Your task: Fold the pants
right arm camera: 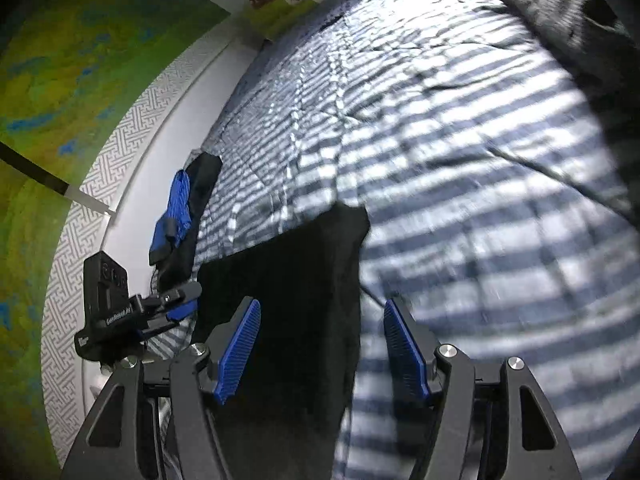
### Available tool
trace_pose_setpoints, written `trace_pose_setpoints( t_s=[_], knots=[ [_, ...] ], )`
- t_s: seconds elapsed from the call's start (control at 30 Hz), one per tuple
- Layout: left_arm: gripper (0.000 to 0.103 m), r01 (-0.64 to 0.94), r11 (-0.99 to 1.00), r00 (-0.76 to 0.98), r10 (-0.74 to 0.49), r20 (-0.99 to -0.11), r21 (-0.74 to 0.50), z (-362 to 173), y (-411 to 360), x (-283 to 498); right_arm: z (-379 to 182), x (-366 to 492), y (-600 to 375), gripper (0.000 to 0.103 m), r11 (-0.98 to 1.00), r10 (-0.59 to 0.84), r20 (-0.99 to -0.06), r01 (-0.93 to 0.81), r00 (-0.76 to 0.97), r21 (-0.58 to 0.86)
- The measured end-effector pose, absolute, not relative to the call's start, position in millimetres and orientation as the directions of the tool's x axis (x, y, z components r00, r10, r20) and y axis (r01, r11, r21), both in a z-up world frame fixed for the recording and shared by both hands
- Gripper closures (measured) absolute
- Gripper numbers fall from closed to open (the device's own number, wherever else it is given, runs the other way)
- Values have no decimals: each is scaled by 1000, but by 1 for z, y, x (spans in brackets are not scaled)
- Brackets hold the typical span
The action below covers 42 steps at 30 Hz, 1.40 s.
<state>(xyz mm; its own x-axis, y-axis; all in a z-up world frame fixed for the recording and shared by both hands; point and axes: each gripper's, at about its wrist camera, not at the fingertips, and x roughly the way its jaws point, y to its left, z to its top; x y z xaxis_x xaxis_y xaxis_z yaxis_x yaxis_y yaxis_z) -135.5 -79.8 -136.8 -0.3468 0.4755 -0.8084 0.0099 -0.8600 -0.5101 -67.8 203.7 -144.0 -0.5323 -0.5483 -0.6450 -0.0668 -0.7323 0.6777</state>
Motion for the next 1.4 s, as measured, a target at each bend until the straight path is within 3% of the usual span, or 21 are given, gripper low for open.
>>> trace_pose_setpoints(
  t_s=[0.07, 0.13, 0.23, 0.43, 0.67, 0.97, 1.17, 1.4],
  knots=[
    [46, 7, -860, -357, 474, -805, -510, -137, -77, -137, -145, -74, 203, 44, -720, -559, -625, -54, -545, 691],
    [77, 2, -866, -352, 467, -811, -500, -140, -73, -139, -145, -79, 202, 73, -719, -562, -625, -53, -542, 693],
    [93, -3, -871, -362, 459, -811, -491, -142, -69, -139, -148, -83, 197, 89, -715, -573, -625, -50, -530, 698],
    [95, -19, -852, -443, 476, -760, -523, -118, -80, -124, -115, -72, 188, 93, -720, -574, -565, 37, -593, 693],
    [96, -96, -854, -563, 470, -680, -511, -53, -97, -84, -60, -40, 165, 94, -744, -558, -482, 150, -676, 651],
    [97, -126, -869, -735, 406, -542, -479, 43, -163, -32, 26, -8, 101, 95, -803, -536, -348, 337, -769, 491],
    [98, -96, -879, -802, 346, -487, -467, 84, -223, -27, 54, -30, 50, 95, -791, -568, -294, 411, -769, 454],
    [98, -32, -891, -853, 260, -452, -452, 109, -304, -63, 58, -96, -12, 95, -778, -599, -295, 453, -745, 436]
  ],
)
